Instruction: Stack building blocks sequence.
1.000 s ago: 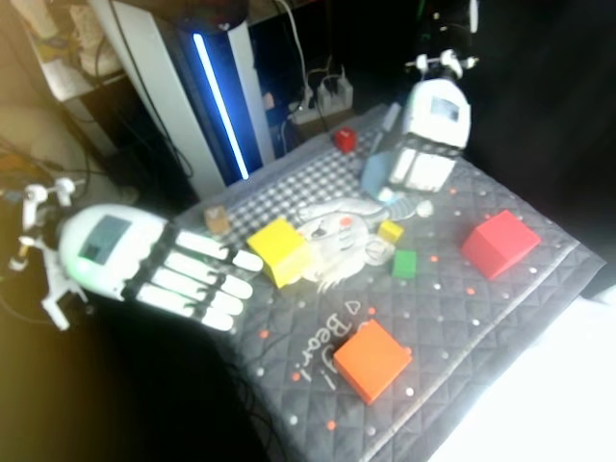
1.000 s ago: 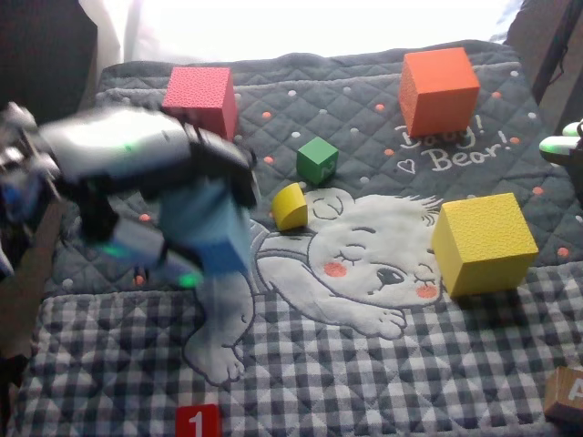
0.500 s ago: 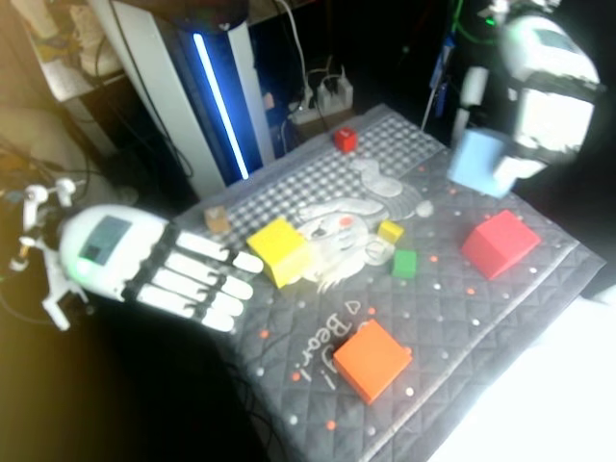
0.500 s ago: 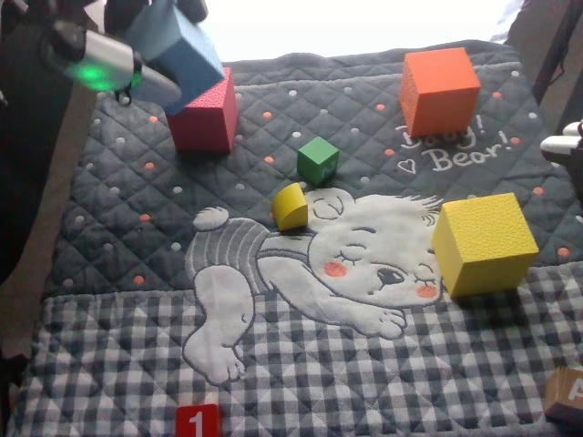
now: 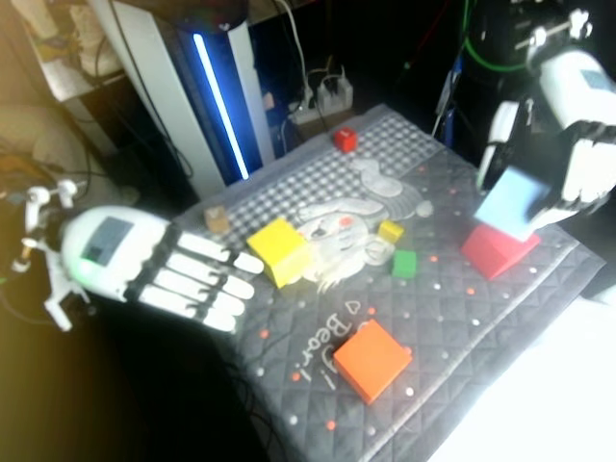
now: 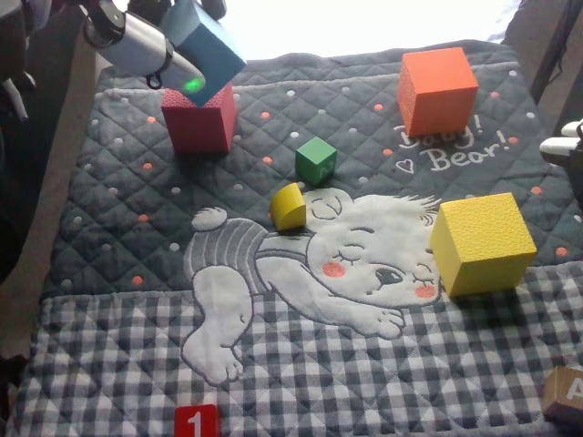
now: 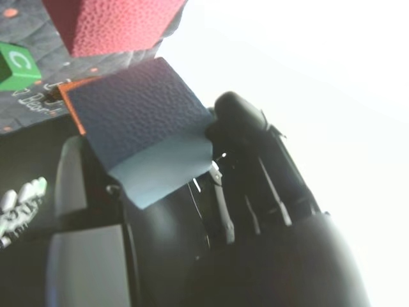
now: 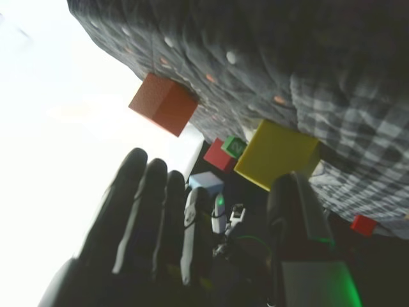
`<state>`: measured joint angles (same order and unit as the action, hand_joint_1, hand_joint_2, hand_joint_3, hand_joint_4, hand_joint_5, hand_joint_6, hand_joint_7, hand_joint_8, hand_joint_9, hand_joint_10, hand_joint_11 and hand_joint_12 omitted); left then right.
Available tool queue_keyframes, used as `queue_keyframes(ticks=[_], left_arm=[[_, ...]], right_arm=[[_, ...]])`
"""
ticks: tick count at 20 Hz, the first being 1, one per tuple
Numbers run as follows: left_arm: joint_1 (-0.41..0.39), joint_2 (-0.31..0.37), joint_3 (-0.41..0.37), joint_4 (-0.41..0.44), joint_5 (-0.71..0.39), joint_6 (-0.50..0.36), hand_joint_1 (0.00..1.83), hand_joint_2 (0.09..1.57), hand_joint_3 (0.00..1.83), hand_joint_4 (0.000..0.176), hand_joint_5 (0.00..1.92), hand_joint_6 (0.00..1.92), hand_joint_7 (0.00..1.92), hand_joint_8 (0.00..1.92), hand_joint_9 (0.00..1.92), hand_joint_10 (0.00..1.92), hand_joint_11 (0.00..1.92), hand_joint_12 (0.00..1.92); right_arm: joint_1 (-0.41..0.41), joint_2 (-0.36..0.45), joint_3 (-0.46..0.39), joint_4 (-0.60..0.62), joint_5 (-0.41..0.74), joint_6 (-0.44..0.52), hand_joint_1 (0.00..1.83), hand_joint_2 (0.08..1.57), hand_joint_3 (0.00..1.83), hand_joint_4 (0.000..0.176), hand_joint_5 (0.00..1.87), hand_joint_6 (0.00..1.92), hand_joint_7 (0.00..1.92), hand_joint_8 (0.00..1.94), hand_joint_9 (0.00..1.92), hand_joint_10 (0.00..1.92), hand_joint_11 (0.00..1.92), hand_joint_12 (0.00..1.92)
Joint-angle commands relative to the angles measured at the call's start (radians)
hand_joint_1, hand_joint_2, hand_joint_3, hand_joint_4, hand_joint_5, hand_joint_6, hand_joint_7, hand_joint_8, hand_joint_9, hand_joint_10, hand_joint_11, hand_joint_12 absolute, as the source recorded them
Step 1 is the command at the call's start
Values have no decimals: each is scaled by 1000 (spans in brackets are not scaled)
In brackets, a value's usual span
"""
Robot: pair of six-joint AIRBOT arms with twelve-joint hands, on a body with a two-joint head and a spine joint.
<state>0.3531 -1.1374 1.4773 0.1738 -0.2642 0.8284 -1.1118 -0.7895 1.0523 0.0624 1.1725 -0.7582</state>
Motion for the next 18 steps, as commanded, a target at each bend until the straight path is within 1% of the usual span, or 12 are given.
queue_keyframes(ticks=[1, 3, 6, 7, 8, 10, 12, 13, 14, 15, 16, 18], left_arm=[[-8, 5, 6, -18, -100, 9, 1507, 1085, 3, 0, 1005, 906, 933, 1065, 993, 1079, 761, 1389], [-9, 7, 7, -31, -96, 28, 1506, 1094, 0, 0, 988, 927, 908, 1098, 978, 1089, 765, 1409], [-12, 8, 8, -56, -86, 68, 1502, 1099, 1, 0, 982, 953, 921, 1060, 956, 1086, 736, 1450], [-13, 8, 9, -62, -80, 81, 1499, 1110, 2, 0, 959, 1012, 909, 1070, 917, 1113, 721, 1484], [-14, 8, 10, -69, -76, 91, 1499, 1111, 1, 0, 951, 1020, 896, 1082, 913, 1115, 734, 1489], [-17, 8, 16, -72, -69, 97, 1501, 1098, 1, 0, 961, 964, 891, 1036, 946, 1084, 820, 1451], [-22, 7, 21, -73, -56, 106, 1504, 1088, 1, 0, 969, 1020, 889, 1046, 980, 1034, 856, 1386], [-23, 7, 22, -73, -52, 109, 1504, 1088, 1, 0, 969, 1020, 889, 1046, 980, 1034, 856, 1386], [-25, 4, 24, -73, -48, 116, 1503, 1093, 0, 0, 952, 1104, 907, 1029, 977, 1014, 815, 1390], [-28, -1, 27, -73, -44, 121, 1503, 1093, 0, 0, 952, 1104, 907, 1029, 977, 1014, 815, 1390], [-30, -7, 33, -73, -38, 123, 1503, 1095, 1, 0, 964, 1084, 901, 1044, 956, 1044, 808, 1397], [-35, -21, 44, -73, -15, 139, 1501, 1104, 2, 0, 968, 1028, 879, 1135, 955, 1065, 742, 1417]], right_arm=[[11, 4, 6, 25, 120, -1, 1064, 1109, 5, 87, 307, 1, 338, 3, 349, 3, 249, 201], [9, 3, 6, 25, 120, -1, 1065, 1107, 3, 89, 312, 2, 344, 5, 353, 4, 255, 204], [9, -1, 6, 25, 120, -1, 1065, 1106, 1, 74, 316, 3, 342, 2, 357, 4, 272, 213], [9, -1, 6, 25, 119, -1, 1064, 1103, 0, 80, 311, 0, 336, 0, 353, 2, 278, 215], [9, -1, 6, 25, 119, -1, 1072, 1099, 0, 78, 309, 0, 328, 0, 352, 1, 285, 219], [7, -2, 7, 25, 119, -1, 1093, 1086, 0, 83, 307, 1, 319, 0, 337, 0, 277, 215], [7, -4, 7, 24, 119, -1, 1069, 1084, 0, 70, 314, 3, 321, 1, 333, 1, 279, 215], [7, -6, 8, 24, 118, -1, 1069, 1084, 0, 70, 314, 3, 321, 1, 333, 1, 279, 215], [7, -7, 9, 24, 118, -1, 1080, 1083, 0, 62, 316, 3, 329, 4, 343, 4, 278, 212], [7, -8, 10, 24, 118, -1, 1080, 1083, 0, 62, 316, 3, 329, 4, 343, 4, 278, 212], [7, -8, 10, 24, 118, -1, 1080, 1085, 0, 70, 313, 1, 328, 2, 340, 3, 270, 208], [7, -9, 10, 24, 118, -1, 1071, 1086, 0, 73, 308, 0, 335, 3, 336, 1, 275, 207]])
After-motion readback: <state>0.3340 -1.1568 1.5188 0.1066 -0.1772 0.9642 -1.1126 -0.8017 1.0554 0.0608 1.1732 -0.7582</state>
